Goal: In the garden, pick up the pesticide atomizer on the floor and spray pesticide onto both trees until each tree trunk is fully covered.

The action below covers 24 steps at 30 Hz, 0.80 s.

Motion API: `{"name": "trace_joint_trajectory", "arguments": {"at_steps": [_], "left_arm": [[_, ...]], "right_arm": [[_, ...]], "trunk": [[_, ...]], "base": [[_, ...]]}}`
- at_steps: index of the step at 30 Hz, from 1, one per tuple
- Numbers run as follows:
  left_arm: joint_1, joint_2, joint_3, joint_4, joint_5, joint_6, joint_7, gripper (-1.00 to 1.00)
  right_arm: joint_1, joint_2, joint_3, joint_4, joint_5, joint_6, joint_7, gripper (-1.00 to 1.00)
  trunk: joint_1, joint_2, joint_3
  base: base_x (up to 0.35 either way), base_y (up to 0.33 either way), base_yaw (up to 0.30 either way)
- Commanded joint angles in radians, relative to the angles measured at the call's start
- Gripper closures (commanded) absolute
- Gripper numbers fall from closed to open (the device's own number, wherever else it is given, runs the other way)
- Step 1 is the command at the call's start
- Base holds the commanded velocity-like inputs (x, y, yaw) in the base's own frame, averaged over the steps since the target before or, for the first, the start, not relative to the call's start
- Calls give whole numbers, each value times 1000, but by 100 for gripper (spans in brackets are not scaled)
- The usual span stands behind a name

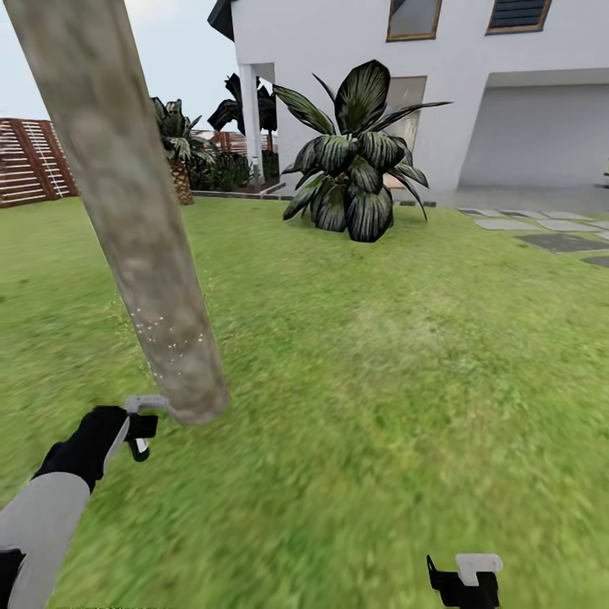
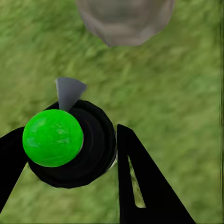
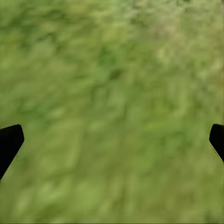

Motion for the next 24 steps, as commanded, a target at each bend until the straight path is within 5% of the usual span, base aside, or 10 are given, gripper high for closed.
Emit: {"name": "trace_joint_trajectory", "arguments": {"at_steps": [1,3,8,15,20,22,24], "left_arm": [[6,-14,5,18,-18,-46,23,100],[10,-13,8,28,-17,-81,92,100],[18,25,52,31,-18,-92,113,100],[30,-14,56,53,-17,-95,113,100],[66,33,89,55,-19,-108,113,100],[67,18,88,56,-16,-134,113,100],[68,-27,89,57,-20,-142,113,100]], "right_arm": [[-1,0,-7,1,11,-4,-3,-100],[-1,0,-7,1,11,-4,-3,-100],[-1,-2,-7,1,11,-4,-3,-100],[-1,0,-7,1,11,-4,-4,-100],[-1,0,-7,1,11,-4,-3,-100],[-1,0,-7,1,11,-4,-3,-100],[-1,0,-7,1,11,-4,-3,-100]], "trunk": [[0,0,-1],[0,0,-1],[0,0,-1],[0,0,-1],[0,0,-1],[0,0,-1],[0,0,-1]], "base": [[185,-196,122],[220,-193,35],[240,-175,3],[81,-167,78],[0,-7,249],[0,0,65],[0,0,14]]}}
